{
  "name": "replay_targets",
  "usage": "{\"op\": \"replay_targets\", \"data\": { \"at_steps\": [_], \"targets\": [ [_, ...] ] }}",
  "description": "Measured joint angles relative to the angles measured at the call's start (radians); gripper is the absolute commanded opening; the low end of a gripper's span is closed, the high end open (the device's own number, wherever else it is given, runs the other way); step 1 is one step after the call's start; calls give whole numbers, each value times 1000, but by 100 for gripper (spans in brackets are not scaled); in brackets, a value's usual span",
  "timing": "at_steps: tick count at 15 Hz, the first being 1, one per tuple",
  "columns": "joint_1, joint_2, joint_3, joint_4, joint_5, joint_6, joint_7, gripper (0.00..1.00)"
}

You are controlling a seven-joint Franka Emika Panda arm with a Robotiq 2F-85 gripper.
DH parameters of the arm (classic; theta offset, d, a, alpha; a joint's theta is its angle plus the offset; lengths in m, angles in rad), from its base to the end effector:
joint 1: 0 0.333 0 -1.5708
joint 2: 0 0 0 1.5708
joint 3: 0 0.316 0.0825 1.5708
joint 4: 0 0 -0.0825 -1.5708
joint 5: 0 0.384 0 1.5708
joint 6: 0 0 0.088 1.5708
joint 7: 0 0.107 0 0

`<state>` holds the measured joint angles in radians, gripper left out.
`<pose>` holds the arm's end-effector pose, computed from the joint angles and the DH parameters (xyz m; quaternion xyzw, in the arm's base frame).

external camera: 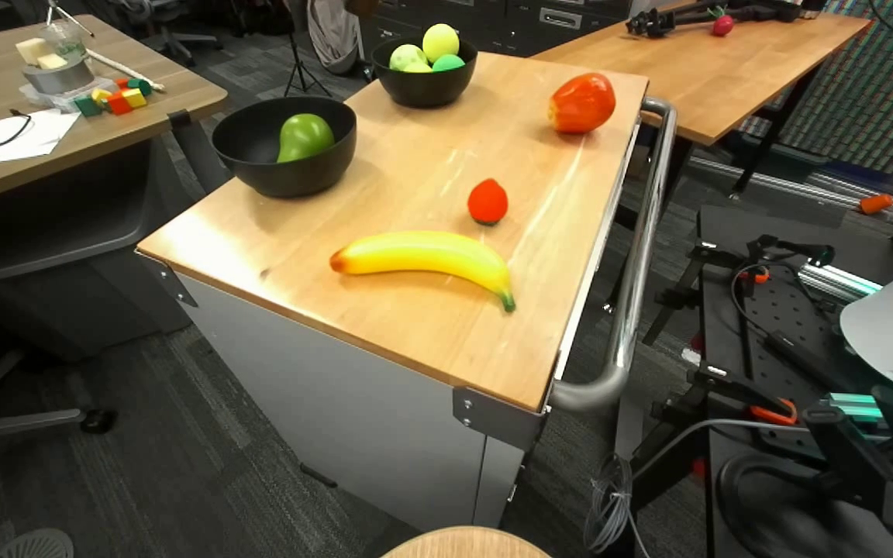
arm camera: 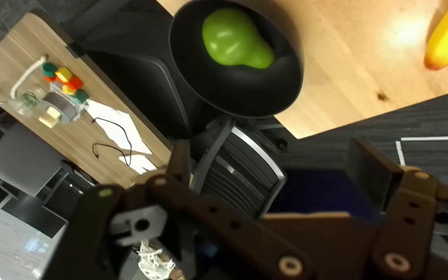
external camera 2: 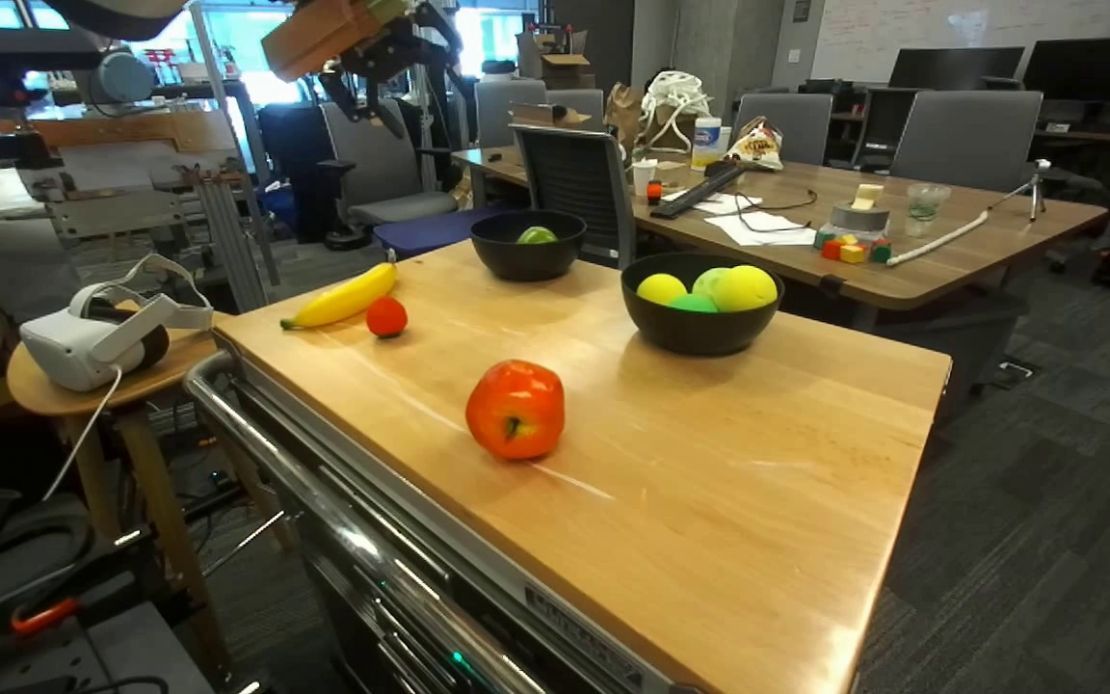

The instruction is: Remove the fruits from the left and right bowl respectively and put them on the table

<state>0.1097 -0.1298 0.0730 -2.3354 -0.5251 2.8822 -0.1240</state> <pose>0.5159 0.1256 0.4607 0.8668 0.3523 0.3236 0.1410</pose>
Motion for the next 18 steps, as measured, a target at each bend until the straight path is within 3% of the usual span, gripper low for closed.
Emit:
{"op": "replay_targets", "data": {
  "at_steps": [3,6,11,15,18],
  "targets": [
    [4,130,-14,78,65,62,-81,100],
    [6,154,-10,89,80,69,-92,100],
    [-3,216,66,101,405,25,-434,100],
    [-101,317,197,230,535,-156,-717,100],
    [-131,372,151,379,515,-350,-837,100]
  ]
}}
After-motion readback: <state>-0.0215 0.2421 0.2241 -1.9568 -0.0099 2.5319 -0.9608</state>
